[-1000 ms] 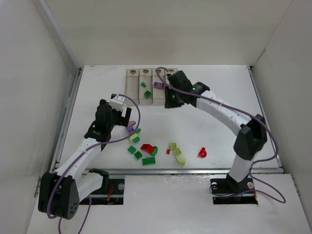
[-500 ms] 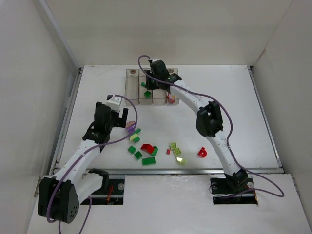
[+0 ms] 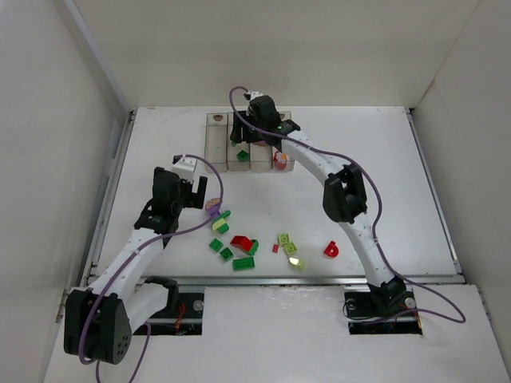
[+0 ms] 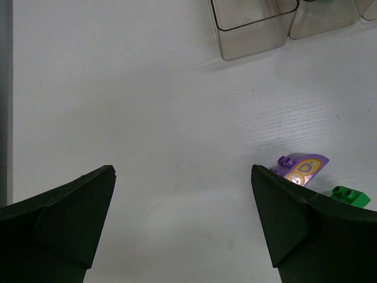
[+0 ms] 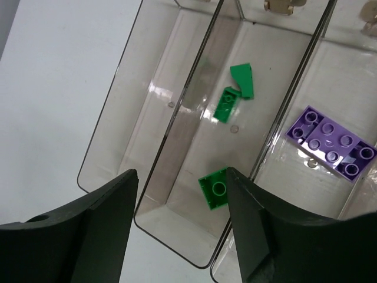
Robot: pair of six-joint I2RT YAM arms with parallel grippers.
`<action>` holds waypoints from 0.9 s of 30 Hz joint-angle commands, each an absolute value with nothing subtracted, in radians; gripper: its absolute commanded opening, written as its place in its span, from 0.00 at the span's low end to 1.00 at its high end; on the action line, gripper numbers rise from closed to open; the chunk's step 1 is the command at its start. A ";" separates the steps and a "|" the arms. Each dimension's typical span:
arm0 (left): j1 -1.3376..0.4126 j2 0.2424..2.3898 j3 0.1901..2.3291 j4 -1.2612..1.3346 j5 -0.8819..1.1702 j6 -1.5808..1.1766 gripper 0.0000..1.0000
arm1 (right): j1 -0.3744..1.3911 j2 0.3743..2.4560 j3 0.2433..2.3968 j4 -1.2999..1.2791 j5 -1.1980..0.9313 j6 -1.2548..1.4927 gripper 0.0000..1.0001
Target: Sort the legos into containers by color
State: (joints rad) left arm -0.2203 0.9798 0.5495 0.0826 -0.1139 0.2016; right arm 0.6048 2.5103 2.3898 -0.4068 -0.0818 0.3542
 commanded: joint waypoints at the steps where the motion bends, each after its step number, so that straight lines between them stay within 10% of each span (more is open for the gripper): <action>1: -0.216 0.980 0.578 0.121 -0.115 0.215 1.00 | 0.614 2.456 2.385 -0.368 -0.123 0.342 0.67; 11: -0.216 0.962 0.557 0.135 -0.075 0.206 1.00 | 0.534 1.826 1.882 -0.685 0.107 0.298 1.00; 20: -0.216 0.989 0.526 0.255 0.055 0.206 1.00 | 0.503 1.285 1.061 -0.974 0.063 0.616 1.00; 27: -0.235 0.986 0.526 0.301 0.086 0.229 1.00 | 0.514 1.248 0.852 -0.890 -0.003 0.756 1.00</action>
